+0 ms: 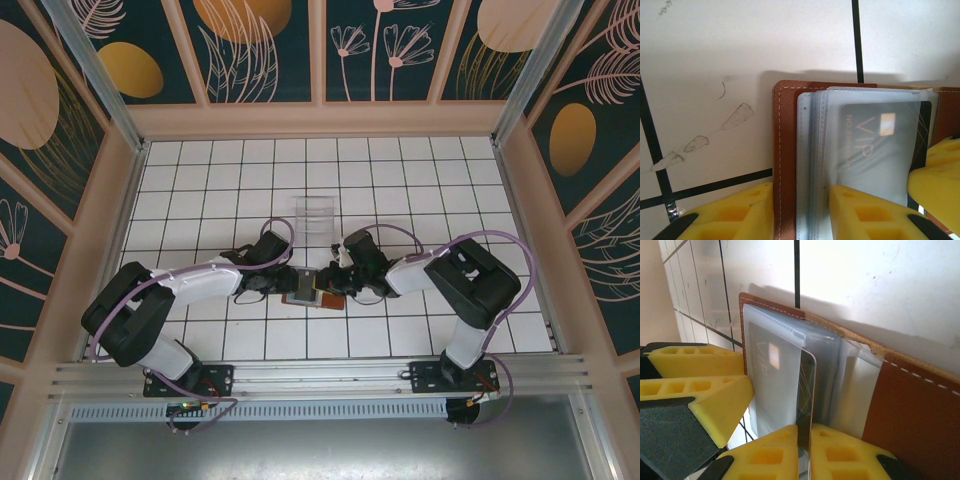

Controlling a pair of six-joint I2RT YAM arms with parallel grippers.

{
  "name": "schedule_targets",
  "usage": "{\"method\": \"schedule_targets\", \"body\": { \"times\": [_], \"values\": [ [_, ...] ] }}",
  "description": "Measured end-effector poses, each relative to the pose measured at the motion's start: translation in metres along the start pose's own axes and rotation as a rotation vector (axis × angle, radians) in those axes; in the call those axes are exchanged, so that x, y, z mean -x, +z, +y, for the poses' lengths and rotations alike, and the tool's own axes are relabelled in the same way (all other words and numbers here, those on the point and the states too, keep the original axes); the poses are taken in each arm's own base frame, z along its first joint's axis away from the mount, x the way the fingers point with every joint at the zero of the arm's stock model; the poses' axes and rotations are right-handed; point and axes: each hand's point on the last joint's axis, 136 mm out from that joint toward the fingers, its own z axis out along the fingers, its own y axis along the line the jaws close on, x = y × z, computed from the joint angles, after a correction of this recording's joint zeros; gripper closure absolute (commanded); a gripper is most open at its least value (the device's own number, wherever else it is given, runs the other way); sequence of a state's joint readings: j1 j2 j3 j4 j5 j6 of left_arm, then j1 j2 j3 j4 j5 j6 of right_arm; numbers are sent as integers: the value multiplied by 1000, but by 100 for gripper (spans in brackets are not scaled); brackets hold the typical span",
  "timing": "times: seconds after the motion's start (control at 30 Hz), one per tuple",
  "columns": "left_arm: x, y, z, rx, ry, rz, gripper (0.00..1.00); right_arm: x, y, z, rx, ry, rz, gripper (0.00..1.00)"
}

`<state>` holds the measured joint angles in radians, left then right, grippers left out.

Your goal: Take the credit cards out of the card holder

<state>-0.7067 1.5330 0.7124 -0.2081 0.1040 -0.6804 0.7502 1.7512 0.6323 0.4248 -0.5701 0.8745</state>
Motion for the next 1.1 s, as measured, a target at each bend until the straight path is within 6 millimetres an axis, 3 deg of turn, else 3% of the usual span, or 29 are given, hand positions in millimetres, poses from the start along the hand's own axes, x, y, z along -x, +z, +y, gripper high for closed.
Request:
{"method": "schedule_targets", "body": {
  "times": [0.53, 1.1],
  "values": [
    [1, 1, -1, -1, 0, -1, 66, -3, -14, -11, -12, 16, -16, 90],
    [0, -3, 0, -1, 0, -1, 66, -6, -47, -10, -92, -43, -49, 93]
  ]
}}
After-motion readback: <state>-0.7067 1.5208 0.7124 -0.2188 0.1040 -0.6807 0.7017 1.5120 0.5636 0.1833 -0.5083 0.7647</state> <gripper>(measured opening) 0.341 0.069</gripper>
